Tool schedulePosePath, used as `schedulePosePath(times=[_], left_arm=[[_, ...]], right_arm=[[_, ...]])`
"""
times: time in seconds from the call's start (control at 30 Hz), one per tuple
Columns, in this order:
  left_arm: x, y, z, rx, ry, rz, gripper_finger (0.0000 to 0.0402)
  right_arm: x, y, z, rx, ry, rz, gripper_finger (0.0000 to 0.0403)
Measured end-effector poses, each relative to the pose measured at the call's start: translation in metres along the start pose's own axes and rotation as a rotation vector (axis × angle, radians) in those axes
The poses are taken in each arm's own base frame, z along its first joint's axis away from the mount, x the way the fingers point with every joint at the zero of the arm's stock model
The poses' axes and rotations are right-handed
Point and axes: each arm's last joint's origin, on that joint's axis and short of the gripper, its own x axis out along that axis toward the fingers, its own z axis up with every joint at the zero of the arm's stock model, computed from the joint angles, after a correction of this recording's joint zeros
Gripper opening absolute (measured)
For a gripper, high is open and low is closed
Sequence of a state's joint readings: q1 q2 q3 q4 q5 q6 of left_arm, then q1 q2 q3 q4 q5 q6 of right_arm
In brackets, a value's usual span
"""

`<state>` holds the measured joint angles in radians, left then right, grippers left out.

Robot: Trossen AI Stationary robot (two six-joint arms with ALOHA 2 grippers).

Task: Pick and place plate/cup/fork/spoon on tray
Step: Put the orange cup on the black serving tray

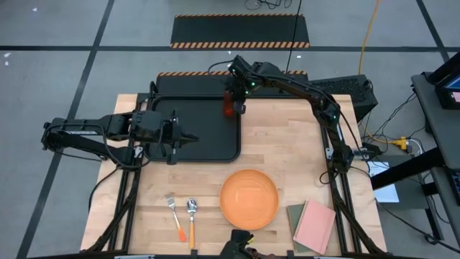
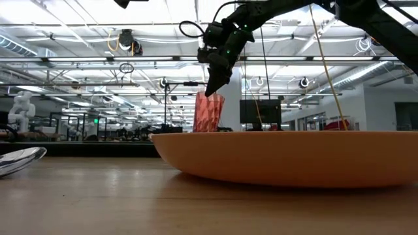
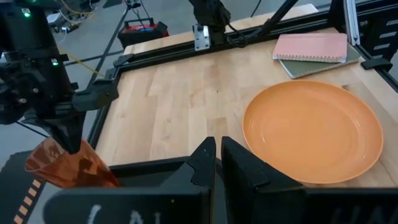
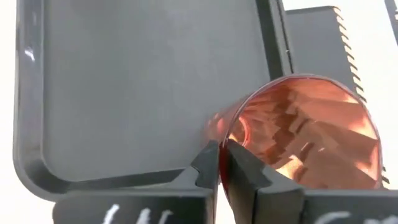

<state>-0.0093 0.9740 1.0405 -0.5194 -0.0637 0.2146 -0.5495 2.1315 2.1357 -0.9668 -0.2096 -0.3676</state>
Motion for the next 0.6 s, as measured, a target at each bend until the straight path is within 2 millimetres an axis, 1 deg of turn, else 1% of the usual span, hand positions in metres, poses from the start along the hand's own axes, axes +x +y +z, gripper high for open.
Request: schedulePosePath(times=[0.6], left_arm=[[-0.0001,0.0000,-0.0001,-0.002,0.000,0.000,0.0031]], right_arm=[[0.0000,-0.0007,0.0021,-0.019,-0.021,-0.010,0.0015]])
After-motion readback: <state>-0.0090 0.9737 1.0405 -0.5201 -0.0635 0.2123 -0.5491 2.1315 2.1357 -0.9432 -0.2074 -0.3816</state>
